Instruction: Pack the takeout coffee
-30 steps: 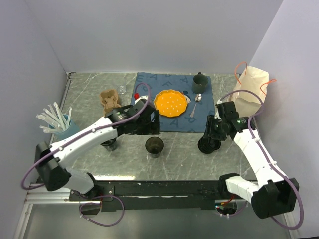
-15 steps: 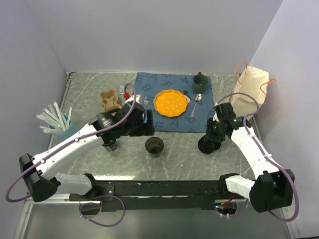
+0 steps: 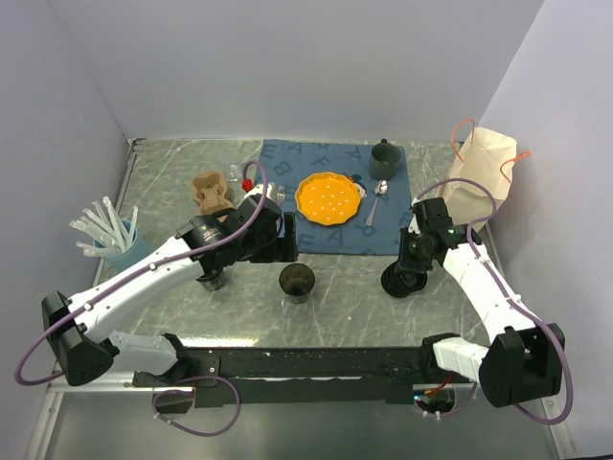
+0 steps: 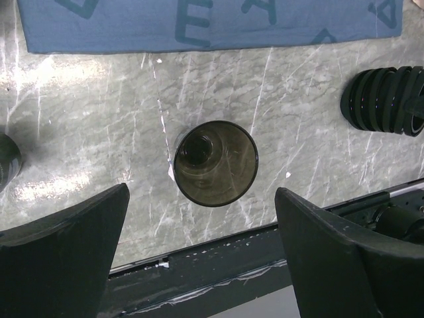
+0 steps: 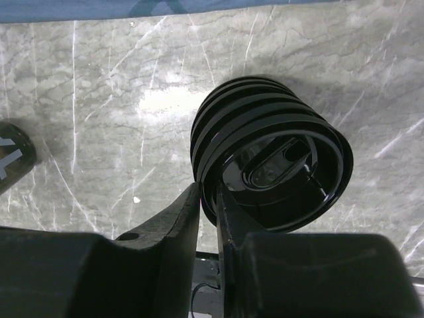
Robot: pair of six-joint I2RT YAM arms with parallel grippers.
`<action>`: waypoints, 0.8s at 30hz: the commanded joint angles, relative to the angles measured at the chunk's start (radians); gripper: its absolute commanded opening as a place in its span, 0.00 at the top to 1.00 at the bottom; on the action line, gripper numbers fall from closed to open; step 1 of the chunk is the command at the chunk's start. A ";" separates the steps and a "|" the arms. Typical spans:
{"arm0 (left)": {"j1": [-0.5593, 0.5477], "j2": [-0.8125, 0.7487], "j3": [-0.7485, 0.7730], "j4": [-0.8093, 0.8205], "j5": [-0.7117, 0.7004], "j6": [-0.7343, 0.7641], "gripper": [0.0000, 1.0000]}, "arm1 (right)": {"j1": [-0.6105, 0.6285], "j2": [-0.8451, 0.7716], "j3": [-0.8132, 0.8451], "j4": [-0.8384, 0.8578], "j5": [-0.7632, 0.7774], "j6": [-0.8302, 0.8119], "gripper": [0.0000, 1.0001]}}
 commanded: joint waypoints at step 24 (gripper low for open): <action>0.003 -0.016 0.005 0.048 0.013 0.048 0.04 | -0.008 -0.046 0.039 -0.024 0.000 -0.008 0.78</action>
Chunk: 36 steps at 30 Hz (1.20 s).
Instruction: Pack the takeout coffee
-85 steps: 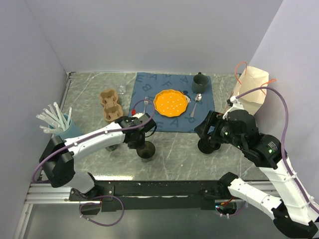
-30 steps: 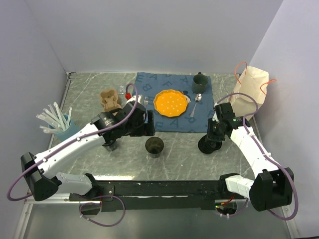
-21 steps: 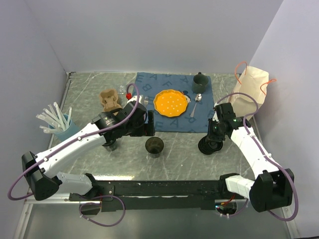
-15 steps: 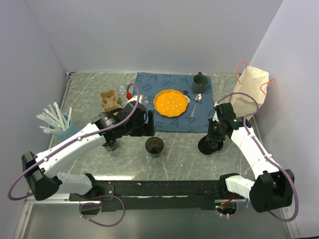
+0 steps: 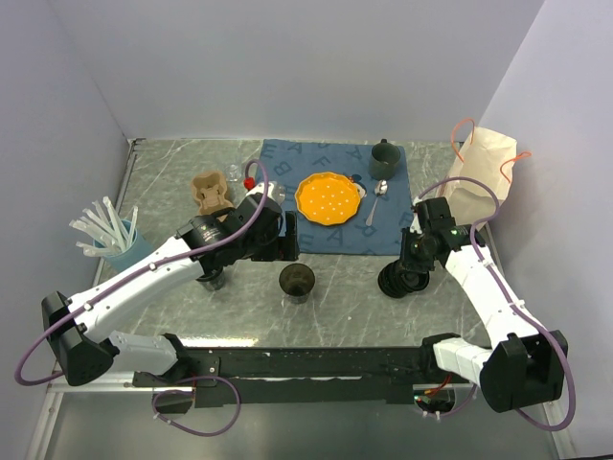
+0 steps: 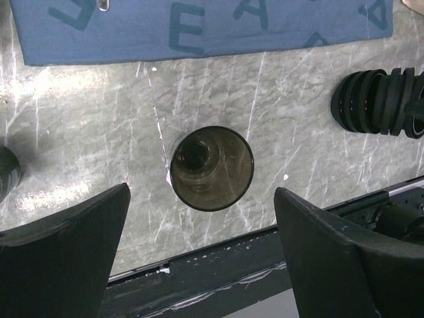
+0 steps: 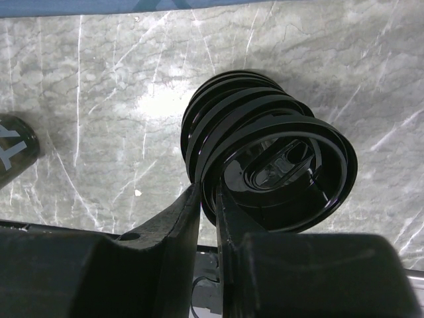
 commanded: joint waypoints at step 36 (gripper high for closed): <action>0.003 -0.030 0.001 0.017 0.001 0.020 0.04 | -0.009 0.012 -0.007 0.060 -0.028 0.001 0.79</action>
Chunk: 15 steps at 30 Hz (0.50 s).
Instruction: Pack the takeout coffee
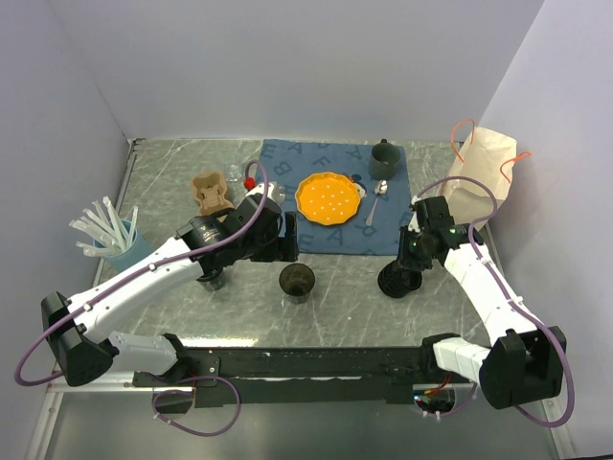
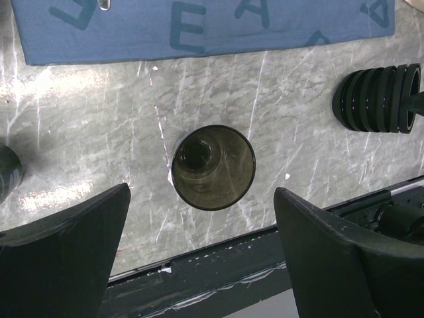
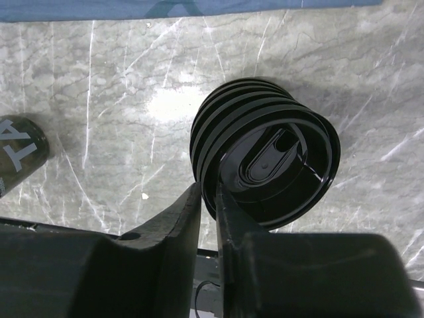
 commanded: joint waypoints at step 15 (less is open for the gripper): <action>0.003 -0.021 0.009 0.022 0.007 0.013 0.04 | -0.008 0.002 -0.026 0.039 -0.012 -0.008 0.67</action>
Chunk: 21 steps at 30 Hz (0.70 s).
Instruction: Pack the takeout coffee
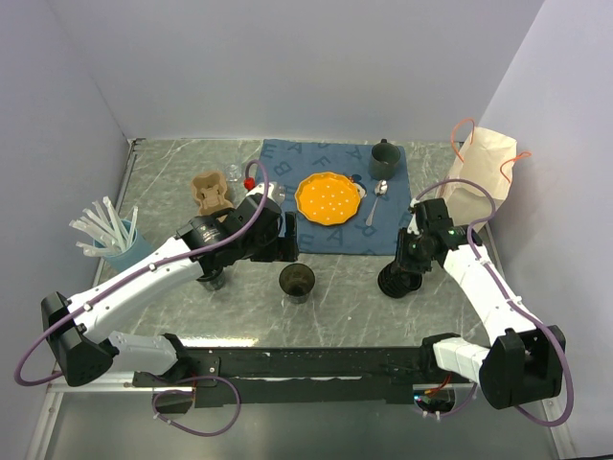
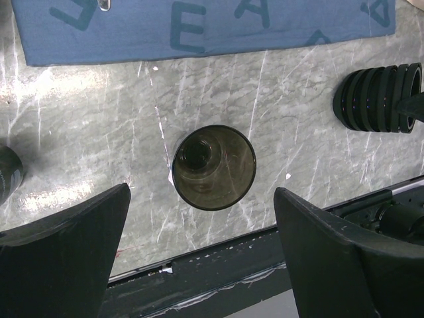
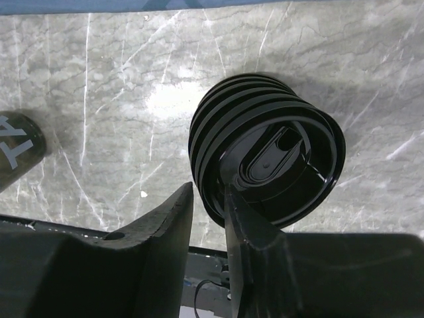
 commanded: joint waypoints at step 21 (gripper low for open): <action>0.003 -0.034 0.007 0.021 0.000 0.016 0.05 | -0.009 -0.022 0.072 -0.045 0.030 -0.011 0.76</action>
